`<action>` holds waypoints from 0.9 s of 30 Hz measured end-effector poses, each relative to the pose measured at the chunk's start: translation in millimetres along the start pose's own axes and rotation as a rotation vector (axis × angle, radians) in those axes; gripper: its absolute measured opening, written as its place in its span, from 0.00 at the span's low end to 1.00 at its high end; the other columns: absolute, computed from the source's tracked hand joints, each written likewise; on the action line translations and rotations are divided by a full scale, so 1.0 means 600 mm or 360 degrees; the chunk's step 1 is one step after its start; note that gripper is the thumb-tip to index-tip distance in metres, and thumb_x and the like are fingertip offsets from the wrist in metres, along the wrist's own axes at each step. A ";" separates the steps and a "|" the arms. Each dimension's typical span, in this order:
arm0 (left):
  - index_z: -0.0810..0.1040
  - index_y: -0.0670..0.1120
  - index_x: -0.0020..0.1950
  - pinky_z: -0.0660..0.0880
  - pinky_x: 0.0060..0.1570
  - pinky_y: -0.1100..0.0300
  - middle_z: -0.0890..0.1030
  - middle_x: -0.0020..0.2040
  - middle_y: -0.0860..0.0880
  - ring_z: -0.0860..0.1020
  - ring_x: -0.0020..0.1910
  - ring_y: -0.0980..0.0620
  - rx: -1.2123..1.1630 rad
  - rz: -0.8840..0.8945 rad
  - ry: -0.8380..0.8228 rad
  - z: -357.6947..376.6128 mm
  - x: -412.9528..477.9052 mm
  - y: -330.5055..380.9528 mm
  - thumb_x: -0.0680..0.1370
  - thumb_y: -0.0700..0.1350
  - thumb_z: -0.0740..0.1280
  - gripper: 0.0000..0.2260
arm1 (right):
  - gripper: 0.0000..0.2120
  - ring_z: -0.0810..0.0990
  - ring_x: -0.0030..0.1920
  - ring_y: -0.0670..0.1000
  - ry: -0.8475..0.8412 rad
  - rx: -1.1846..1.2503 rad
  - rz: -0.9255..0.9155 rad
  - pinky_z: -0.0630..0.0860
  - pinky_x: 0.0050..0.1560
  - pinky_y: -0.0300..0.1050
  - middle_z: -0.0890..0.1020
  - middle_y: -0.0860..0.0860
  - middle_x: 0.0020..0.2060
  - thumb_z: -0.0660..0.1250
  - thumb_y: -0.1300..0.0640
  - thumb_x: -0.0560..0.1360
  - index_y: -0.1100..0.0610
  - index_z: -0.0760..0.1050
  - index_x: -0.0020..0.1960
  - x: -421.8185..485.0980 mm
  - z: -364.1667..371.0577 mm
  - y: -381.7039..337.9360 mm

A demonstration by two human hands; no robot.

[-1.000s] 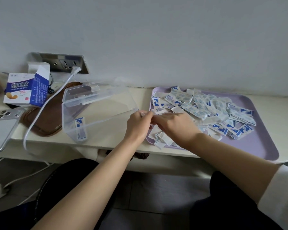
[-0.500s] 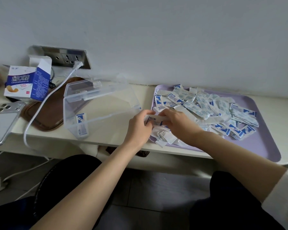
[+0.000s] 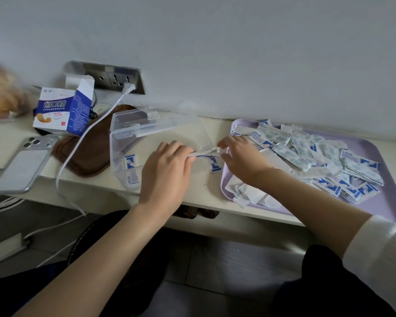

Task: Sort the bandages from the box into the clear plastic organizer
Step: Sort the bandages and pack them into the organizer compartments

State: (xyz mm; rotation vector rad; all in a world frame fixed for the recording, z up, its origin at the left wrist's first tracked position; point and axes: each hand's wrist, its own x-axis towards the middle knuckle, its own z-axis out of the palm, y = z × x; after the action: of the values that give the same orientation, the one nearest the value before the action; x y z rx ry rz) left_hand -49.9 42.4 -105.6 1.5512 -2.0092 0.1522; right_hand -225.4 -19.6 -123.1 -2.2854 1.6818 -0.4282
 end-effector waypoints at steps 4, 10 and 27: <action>0.79 0.42 0.45 0.72 0.32 0.55 0.80 0.37 0.46 0.77 0.35 0.42 0.0037 -0.0130 0.0053 -0.020 0.008 -0.024 0.75 0.41 0.65 0.04 | 0.15 0.67 0.63 0.57 -0.0294 -0.0432 0.0083 0.67 0.55 0.47 0.77 0.58 0.56 0.62 0.56 0.75 0.62 0.69 0.59 0.043 0.015 -0.022; 0.78 0.42 0.46 0.68 0.35 0.54 0.80 0.38 0.43 0.76 0.38 0.40 0.0027 -0.0210 0.0046 -0.023 0.017 -0.036 0.77 0.43 0.65 0.05 | 0.18 0.73 0.59 0.58 -0.0442 -0.0529 0.0362 0.69 0.50 0.45 0.77 0.59 0.56 0.68 0.53 0.72 0.61 0.72 0.57 0.078 0.018 -0.044; 0.76 0.41 0.49 0.68 0.34 0.53 0.76 0.38 0.48 0.72 0.35 0.45 -0.0618 -0.0092 -0.0047 -0.026 0.024 0.002 0.80 0.42 0.61 0.06 | 0.09 0.71 0.44 0.57 0.0431 0.0401 0.0267 0.62 0.41 0.43 0.74 0.58 0.46 0.55 0.71 0.74 0.59 0.65 0.49 0.013 -0.030 -0.005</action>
State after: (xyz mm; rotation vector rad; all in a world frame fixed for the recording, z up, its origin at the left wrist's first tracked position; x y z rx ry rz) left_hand -47.4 37.2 -85.1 1.3640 -1.8761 -0.2705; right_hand -227.5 -26.7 -104.8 -1.9585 1.8058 -0.8896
